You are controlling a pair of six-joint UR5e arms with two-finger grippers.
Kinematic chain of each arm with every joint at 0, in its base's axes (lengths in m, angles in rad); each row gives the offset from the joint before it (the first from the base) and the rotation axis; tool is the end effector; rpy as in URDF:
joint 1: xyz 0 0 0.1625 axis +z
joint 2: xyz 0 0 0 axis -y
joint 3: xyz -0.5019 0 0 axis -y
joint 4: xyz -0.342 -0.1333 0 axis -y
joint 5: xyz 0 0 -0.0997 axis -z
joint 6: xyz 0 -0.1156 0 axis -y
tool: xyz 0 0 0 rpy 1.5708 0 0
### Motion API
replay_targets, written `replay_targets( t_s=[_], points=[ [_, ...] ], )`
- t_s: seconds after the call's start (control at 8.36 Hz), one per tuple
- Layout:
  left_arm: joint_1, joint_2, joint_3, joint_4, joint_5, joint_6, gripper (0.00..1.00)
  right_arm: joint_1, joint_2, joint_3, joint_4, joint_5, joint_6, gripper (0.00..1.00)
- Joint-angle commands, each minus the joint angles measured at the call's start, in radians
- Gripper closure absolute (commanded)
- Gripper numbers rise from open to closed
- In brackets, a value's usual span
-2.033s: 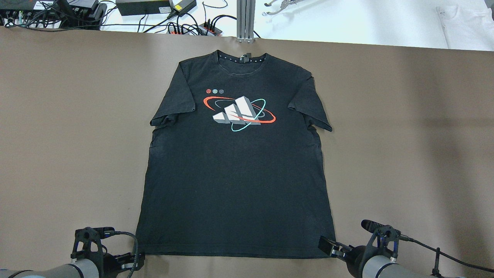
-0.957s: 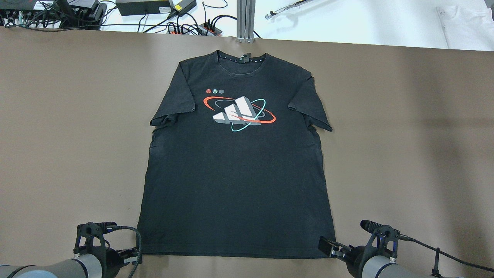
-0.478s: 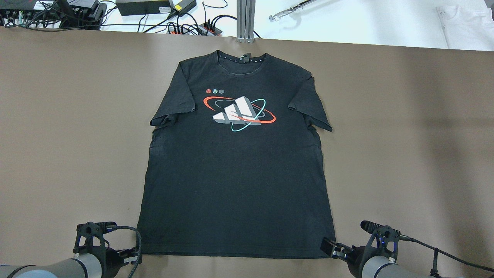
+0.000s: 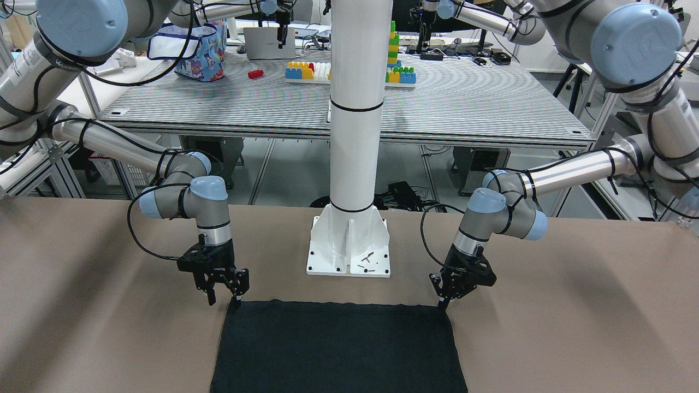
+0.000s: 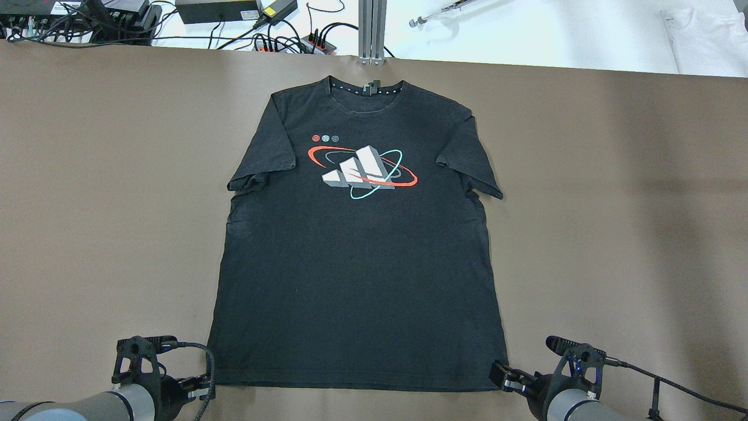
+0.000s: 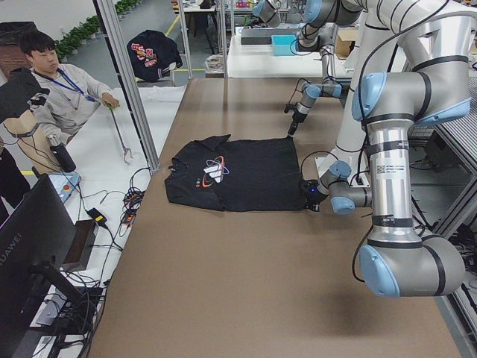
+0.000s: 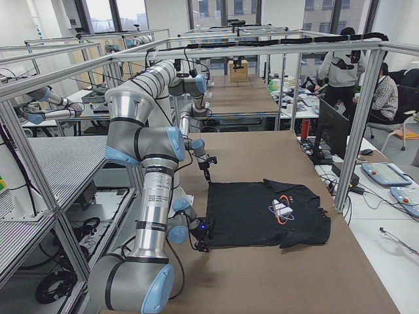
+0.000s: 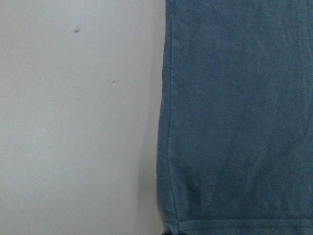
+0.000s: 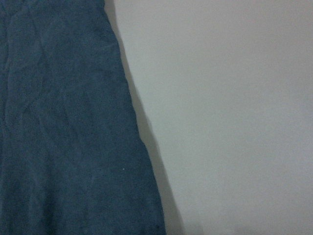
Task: Fold clothes
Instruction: 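Grasp the hem corners with both grippers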
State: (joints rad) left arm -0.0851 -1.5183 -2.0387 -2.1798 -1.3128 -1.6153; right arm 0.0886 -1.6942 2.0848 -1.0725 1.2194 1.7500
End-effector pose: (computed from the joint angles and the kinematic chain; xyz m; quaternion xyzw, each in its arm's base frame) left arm 0.4185 -0.1991 0.4986 0.1220 0.4837 -0.1189 0.8585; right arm -0.3847 -0.2079 0.5214 0.1385 -0.4301 0.1932 0.8710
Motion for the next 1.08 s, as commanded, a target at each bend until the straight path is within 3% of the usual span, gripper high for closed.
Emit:
replay_targets(
  t_s=[0.0, 0.6, 0.72, 0.84, 0.96],
  points=[
    [-0.001, 0.000, 0.000, 0.000, 0.000, 0.000, 1.00, -0.016, 0.013, -0.003, -0.001, -0.009, 0.000, 0.57],
    [-0.001, -0.002, 0.000, 0.000, 0.000, 0.000, 1.00, -0.017, 0.018, -0.003, -0.001, -0.009, 0.002, 0.61],
    [-0.001, -0.003, -0.002, 0.000, 0.000, 0.000, 1.00, -0.017, 0.018, -0.003, -0.001, -0.009, 0.002, 0.72],
    [-0.001, -0.003, -0.002, 0.000, 0.000, 0.000, 1.00, -0.017, 0.018, -0.002, -0.001, -0.009, 0.002, 0.94],
    [-0.001, -0.003, -0.003, 0.000, 0.001, 0.000, 1.00, -0.017, 0.018, -0.002, -0.001, -0.011, 0.002, 1.00]
  ],
)
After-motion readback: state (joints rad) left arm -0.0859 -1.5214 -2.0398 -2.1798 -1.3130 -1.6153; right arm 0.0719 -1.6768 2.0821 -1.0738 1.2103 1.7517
